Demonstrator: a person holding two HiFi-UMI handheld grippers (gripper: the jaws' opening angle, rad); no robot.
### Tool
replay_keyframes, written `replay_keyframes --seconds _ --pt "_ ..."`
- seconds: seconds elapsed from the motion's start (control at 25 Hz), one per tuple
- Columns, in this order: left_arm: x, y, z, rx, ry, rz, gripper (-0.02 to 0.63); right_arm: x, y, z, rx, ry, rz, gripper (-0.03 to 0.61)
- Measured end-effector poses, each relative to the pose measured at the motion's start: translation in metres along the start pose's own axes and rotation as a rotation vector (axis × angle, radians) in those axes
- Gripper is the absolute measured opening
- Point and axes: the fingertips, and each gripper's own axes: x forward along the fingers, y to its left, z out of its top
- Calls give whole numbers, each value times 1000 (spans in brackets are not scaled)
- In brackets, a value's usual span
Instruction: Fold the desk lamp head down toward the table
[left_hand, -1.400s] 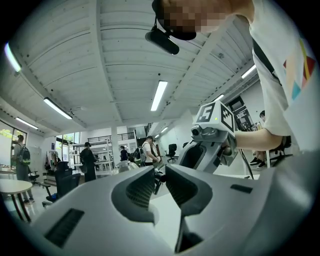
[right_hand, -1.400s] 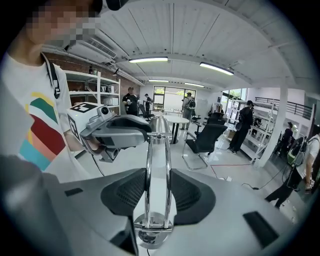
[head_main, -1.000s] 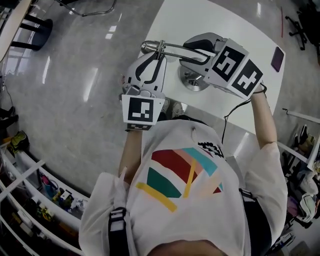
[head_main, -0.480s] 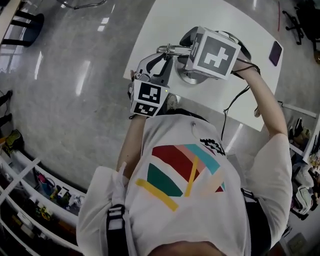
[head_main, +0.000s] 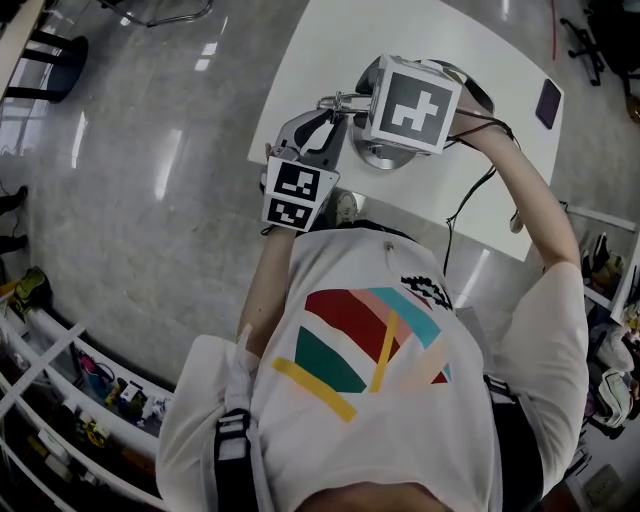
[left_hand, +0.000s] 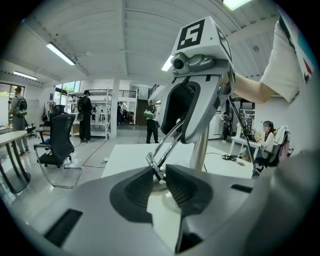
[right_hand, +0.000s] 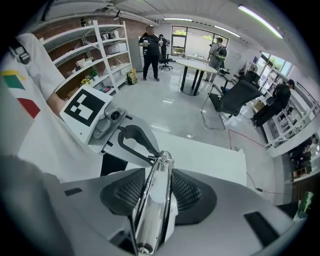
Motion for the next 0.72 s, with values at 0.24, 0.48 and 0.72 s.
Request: replay_keyframes --seconds 0.24,0.48,0.72 --pt "3 -1 -1 53 29 5 114 0 -1 -5 -4 -23 4 164" --pt "-36 9 61 46 -159 35 112 -53 -5 21 -30 -193 -226 164" --pt "-66 18 180 96 -438 24 110 -198 -42 21 315 -734 -675 164"
